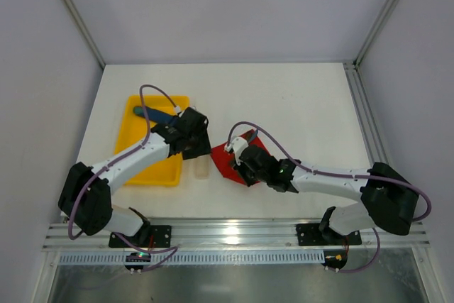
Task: Place the utensils on the paper napkin and roll it up
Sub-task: Roll the napkin at the center of the board.
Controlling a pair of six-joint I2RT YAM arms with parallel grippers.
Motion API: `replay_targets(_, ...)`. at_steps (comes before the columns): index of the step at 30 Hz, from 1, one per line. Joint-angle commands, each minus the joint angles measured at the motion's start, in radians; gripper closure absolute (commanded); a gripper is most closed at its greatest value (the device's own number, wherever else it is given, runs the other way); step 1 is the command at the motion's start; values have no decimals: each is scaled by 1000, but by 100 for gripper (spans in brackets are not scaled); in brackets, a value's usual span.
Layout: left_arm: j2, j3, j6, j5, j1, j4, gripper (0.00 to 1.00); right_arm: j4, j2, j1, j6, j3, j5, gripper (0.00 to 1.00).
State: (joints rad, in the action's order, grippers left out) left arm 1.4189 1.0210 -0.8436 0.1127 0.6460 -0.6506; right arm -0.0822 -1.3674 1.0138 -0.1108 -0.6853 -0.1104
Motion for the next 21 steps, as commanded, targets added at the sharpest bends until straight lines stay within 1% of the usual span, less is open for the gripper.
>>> replay_targets(1, 9, -7, -22, 16, 12, 40, 46, 58, 31, -38, 10, -30, 69, 96)
replay_targets(8, 41, 2, -25, 8, 44, 58, 45, 93, 2, -83, 7, -31, 92, 96)
replay_targets(21, 75, 36, -31, 27, 86, 51, 46, 145, -4, -168, -27, -37, 81, 96)
